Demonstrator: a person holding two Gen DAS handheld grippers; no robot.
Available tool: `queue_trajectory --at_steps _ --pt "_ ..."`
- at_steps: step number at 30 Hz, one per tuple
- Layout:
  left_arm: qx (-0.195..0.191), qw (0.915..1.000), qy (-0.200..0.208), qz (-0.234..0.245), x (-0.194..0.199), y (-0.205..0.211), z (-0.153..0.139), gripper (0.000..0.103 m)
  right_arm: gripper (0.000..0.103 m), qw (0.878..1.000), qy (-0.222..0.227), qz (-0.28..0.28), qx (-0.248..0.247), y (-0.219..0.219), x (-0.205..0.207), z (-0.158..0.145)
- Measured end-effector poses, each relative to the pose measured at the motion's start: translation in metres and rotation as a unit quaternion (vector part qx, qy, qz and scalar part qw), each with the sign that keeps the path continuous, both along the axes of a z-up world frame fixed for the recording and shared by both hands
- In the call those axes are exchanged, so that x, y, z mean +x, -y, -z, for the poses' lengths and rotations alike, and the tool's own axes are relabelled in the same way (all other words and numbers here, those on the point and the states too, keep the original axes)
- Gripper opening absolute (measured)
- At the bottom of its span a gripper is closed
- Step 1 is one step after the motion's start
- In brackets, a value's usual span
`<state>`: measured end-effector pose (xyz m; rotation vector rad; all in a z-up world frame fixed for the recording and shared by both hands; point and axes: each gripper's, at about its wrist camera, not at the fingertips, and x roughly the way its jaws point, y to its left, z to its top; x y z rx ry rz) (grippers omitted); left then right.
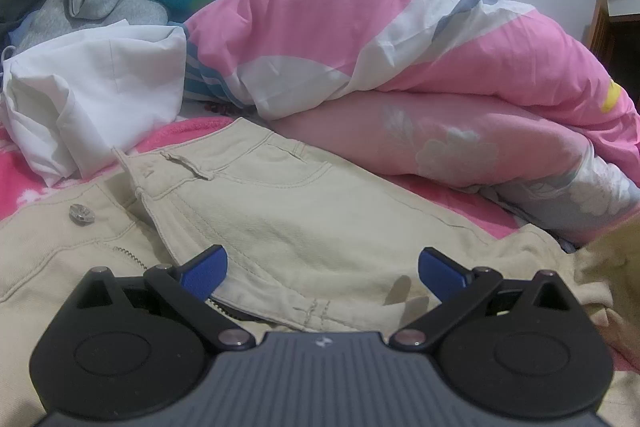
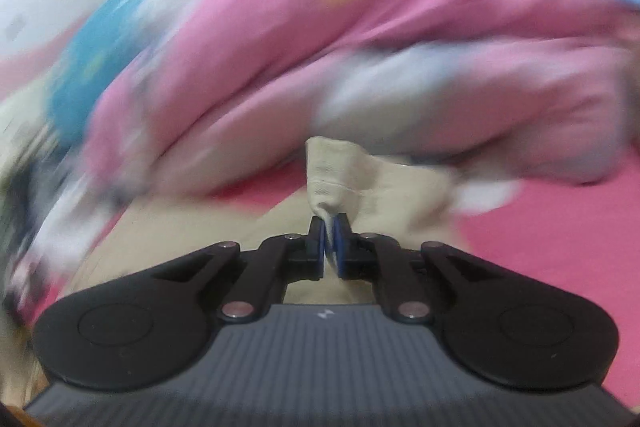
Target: Fold clothes
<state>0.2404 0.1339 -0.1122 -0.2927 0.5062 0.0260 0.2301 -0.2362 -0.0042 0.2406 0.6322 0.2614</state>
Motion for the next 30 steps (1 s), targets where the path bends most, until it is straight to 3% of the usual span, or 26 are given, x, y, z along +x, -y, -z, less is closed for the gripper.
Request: queue_trajectory --at_steps 2,3,5,8,11,16,18,19,21,23,26,30 --pt "0.000 1.0000 0.000 0.000 0.000 0.000 0.000 0.102 0.015 0.997 -0.021 -0.072 -0.019 -0.039 -0.005 0.020" --pt "0.001 1.0000 0.000 0.000 0.000 0.000 0.000 0.102 0.028 0.994 -0.032 -0.105 -0.029 -0.056 -0.007 0.029" --pt "0.001 1.0000 0.000 0.000 0.000 0.000 0.000 0.102 0.043 0.986 -0.042 -0.151 -0.053 -0.081 -0.016 0.044" --pt "0.001 1.0000 0.000 0.000 0.000 0.000 0.000 0.102 0.050 0.978 -0.023 -0.193 -0.082 -0.094 -0.037 0.050" --pt "-0.001 1.0000 0.001 0.000 -0.001 0.000 0.001 0.102 0.058 0.978 0.013 -0.201 -0.056 -0.072 -0.052 0.036" --pt "-0.004 1.0000 0.003 0.001 -0.001 -0.001 0.001 0.102 0.069 0.995 0.037 -0.087 -0.005 0.003 -0.038 0.026" --pt "-0.006 1.0000 0.004 0.001 -0.001 -0.002 0.001 0.102 0.071 0.999 0.024 -0.023 -0.004 0.037 -0.020 0.037" --pt "-0.007 1.0000 0.004 0.001 -0.001 -0.002 0.001 0.102 0.071 1.000 -0.003 0.023 -0.004 0.054 -0.009 0.048" --pt "-0.008 1.0000 0.005 0.002 -0.001 -0.003 0.001 0.102 0.071 0.985 -0.095 0.142 0.017 0.087 0.010 0.073" --pt "-0.008 0.9999 0.005 0.002 -0.001 -0.003 0.002 0.102 0.070 0.960 -0.152 0.209 0.107 0.119 0.006 0.096" --pt "-0.009 0.9999 0.006 0.002 -0.001 -0.003 0.002 0.102 0.070 0.949 -0.141 0.213 0.186 0.134 -0.015 0.095" --pt "-0.011 0.9999 0.007 0.002 -0.002 -0.003 0.002 0.102 0.071 0.949 -0.161 0.182 0.202 0.122 -0.014 0.094"
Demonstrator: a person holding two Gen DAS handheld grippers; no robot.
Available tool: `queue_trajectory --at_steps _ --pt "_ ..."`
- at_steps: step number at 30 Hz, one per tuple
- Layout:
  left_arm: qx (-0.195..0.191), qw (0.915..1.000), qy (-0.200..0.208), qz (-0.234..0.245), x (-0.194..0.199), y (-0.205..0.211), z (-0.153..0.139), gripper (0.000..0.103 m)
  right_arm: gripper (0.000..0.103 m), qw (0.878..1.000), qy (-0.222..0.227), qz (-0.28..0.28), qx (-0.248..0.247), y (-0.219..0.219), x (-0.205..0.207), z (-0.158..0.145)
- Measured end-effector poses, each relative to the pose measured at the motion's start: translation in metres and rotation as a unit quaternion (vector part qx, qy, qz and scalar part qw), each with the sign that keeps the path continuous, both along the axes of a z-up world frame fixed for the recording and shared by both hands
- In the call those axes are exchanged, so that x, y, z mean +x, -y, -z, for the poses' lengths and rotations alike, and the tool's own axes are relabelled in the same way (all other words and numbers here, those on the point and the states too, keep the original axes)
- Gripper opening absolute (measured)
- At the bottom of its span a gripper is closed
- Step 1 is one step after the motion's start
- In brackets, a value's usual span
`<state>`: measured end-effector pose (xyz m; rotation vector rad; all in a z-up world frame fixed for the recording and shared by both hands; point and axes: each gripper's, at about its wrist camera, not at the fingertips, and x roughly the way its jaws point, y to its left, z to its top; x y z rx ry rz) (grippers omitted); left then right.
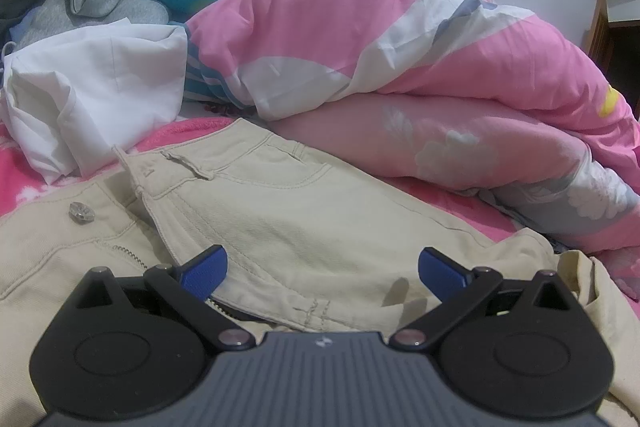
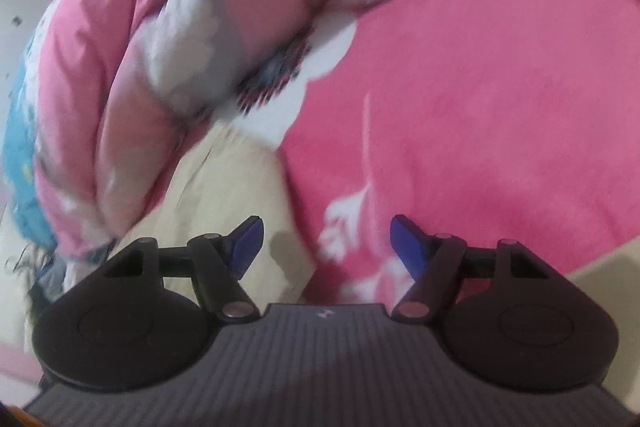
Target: Fold clothes
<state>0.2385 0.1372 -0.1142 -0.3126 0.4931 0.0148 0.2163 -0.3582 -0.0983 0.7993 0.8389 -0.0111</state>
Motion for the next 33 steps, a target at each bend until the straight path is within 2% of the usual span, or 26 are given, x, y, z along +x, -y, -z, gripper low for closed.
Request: queue_trajectory --at_steps 2,4,7,9,12,16,21,23,25,26,28,29,30,31,32,33 --pt "0.000 1.0000 0.000 0.000 0.000 0.000 0.000 0.102 0.071 1.000 -0.007 -0.019 0.001 -0.011 0.007 0.000" --pt "-0.001 1.0000 0.000 0.000 0.000 0.001 0.000 0.102 0.068 1.000 0.005 -0.031 0.000 -0.021 0.021 -0.001" --pt "-0.002 1.0000 0.001 0.000 0.000 0.000 0.001 0.102 0.049 0.999 0.022 -0.042 0.010 -0.023 0.030 0.002" --pt "-0.003 1.0000 0.001 0.001 0.000 0.000 0.001 0.102 0.014 0.998 0.041 -0.045 0.009 -0.025 0.032 0.001" --pt "-0.003 1.0000 0.002 0.001 0.000 0.000 0.001 0.102 0.006 0.996 0.079 -0.028 0.003 -0.023 0.025 -0.004" --pt "-0.003 1.0000 0.002 0.001 0.000 -0.001 0.001 0.102 0.002 0.992 0.124 -0.002 -0.031 -0.015 0.008 -0.021" --pt "-0.003 1.0000 0.002 0.001 0.000 0.000 0.001 0.102 0.000 0.975 0.195 0.048 -0.093 0.010 -0.018 -0.053" --pt "-0.003 1.0000 0.002 0.001 0.000 0.000 0.001 0.102 0.001 0.977 0.190 0.045 -0.082 0.022 -0.020 -0.054" --pt "-0.002 1.0000 0.002 0.001 0.000 0.000 0.001 0.102 0.005 0.984 0.165 0.028 -0.067 0.025 -0.017 -0.048" --pt "-0.002 1.0000 0.001 0.001 0.000 0.000 0.001 0.102 0.009 0.987 0.149 0.016 -0.061 0.024 -0.014 -0.043" --pt "-0.001 1.0000 0.001 0.001 0.000 0.000 0.001 0.102 0.027 0.991 0.125 -0.016 -0.053 0.010 -0.006 -0.030" --pt "-0.001 1.0000 0.001 0.001 0.000 0.000 0.001 0.102 0.045 0.992 0.115 -0.032 -0.049 0.003 -0.002 -0.024" --pt "0.000 1.0000 0.001 0.001 0.000 0.000 0.001 0.102 0.049 0.992 0.106 -0.047 -0.045 -0.004 0.001 -0.017" --pt "0.000 1.0000 0.000 0.001 0.000 0.000 0.000 0.102 0.049 0.992 0.105 -0.060 -0.046 -0.011 0.005 -0.013" --pt "0.000 1.0000 0.000 0.001 0.000 0.000 0.000 0.102 0.041 0.991 0.104 -0.072 -0.046 -0.019 0.009 -0.008" --pt "0.000 1.0000 0.000 0.001 0.000 0.000 0.000 0.102 0.014 0.990 0.104 -0.083 -0.049 -0.026 0.012 -0.004"
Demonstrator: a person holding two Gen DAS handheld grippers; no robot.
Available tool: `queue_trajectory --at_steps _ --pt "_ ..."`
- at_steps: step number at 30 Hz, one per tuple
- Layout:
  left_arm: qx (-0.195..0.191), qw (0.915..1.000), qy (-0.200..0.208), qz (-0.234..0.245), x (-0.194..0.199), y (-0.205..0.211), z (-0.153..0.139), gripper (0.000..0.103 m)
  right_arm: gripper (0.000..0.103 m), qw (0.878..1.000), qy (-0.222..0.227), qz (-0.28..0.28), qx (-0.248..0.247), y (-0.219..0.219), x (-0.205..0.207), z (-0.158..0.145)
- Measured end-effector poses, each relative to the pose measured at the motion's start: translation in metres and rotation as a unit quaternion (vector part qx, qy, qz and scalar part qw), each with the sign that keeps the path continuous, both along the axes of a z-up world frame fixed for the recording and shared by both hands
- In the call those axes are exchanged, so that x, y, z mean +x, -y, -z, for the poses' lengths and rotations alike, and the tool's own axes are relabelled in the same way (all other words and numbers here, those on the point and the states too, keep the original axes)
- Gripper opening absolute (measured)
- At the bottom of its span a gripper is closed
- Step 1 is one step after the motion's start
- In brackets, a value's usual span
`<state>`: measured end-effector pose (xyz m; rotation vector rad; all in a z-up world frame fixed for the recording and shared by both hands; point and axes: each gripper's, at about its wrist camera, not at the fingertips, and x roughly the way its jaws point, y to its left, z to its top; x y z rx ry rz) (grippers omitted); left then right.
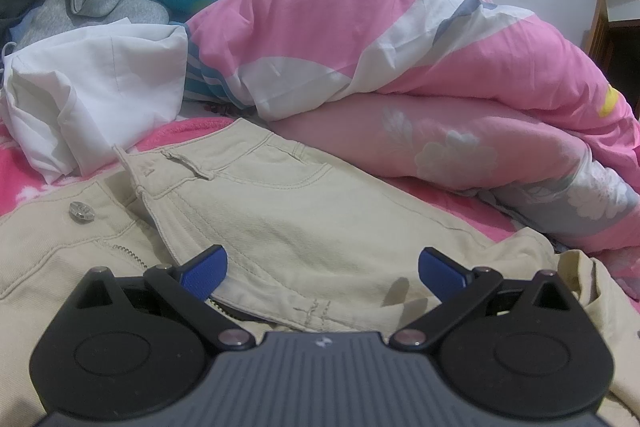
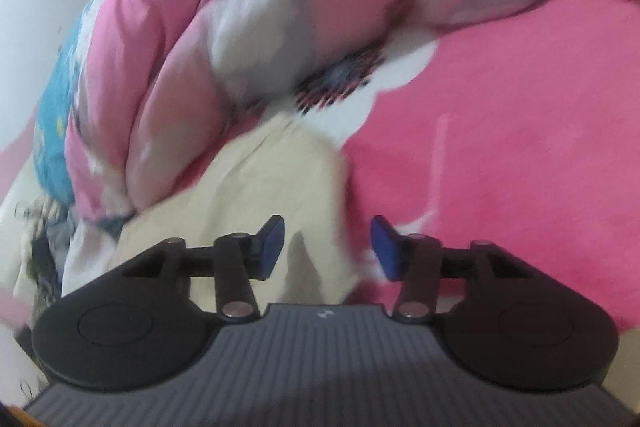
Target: Fold clothes
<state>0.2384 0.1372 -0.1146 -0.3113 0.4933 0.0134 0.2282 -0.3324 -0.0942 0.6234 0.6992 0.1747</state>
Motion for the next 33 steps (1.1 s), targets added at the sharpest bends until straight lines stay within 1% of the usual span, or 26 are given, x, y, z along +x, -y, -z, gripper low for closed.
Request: queue_trajectory --at_steps 1,4,8,10,13,16,18,20,23,25,29,31,33 --pt "0.000 1.0000 0.000 0.000 0.000 0.000 0.000 0.102 0.008 1.000 0.007 -0.004 -0.012 -0.006 0.002 0.000" --pt "0.001 1.0000 -0.001 0.000 0.000 0.001 0.000 0.102 0.007 0.998 0.046 0.010 -0.042 -0.011 -0.003 -0.011" --pt "0.003 1.0000 -0.001 -0.001 0.000 0.001 0.000 0.102 0.006 0.991 0.093 0.051 -0.082 -0.002 -0.021 -0.033" --pt "0.004 1.0000 -0.002 -0.001 0.000 0.002 0.000 0.102 0.006 0.985 0.110 0.087 -0.100 0.011 -0.032 -0.043" --pt "0.006 1.0000 -0.003 -0.001 0.001 0.003 0.000 0.102 0.005 0.974 0.133 0.148 -0.107 0.040 -0.057 -0.055" --pt "0.008 1.0000 -0.003 -0.001 0.001 0.003 0.000 0.102 0.005 0.956 0.152 0.224 -0.111 0.079 -0.082 -0.065" --pt "0.009 1.0000 -0.004 -0.002 0.001 0.003 0.000 0.102 0.005 0.946 0.151 0.262 -0.116 0.102 -0.093 -0.064" --pt "0.009 1.0000 -0.004 -0.001 0.001 0.003 0.000 0.102 0.005 0.938 0.139 0.291 -0.124 0.121 -0.100 -0.057" --pt "0.010 0.9999 -0.004 -0.001 0.001 0.004 0.000 0.102 0.005 0.934 0.119 0.315 -0.116 0.142 -0.101 -0.042" --pt "0.011 0.9999 -0.005 -0.001 0.001 0.004 0.000 0.102 0.005 0.932 0.115 0.324 -0.116 0.151 -0.102 -0.036" --pt "0.012 0.9999 -0.005 -0.001 0.001 0.004 0.000 0.102 0.005 0.926 0.121 0.327 -0.148 0.154 -0.102 -0.035" --pt "0.012 0.9999 -0.005 -0.001 0.001 0.004 0.000 0.102 0.006 0.924 0.104 0.328 -0.168 0.153 -0.103 -0.032" --pt "0.009 0.9999 -0.005 -0.001 0.001 0.003 0.000 0.102 0.008 0.924 0.072 0.332 -0.176 0.161 -0.107 -0.028"
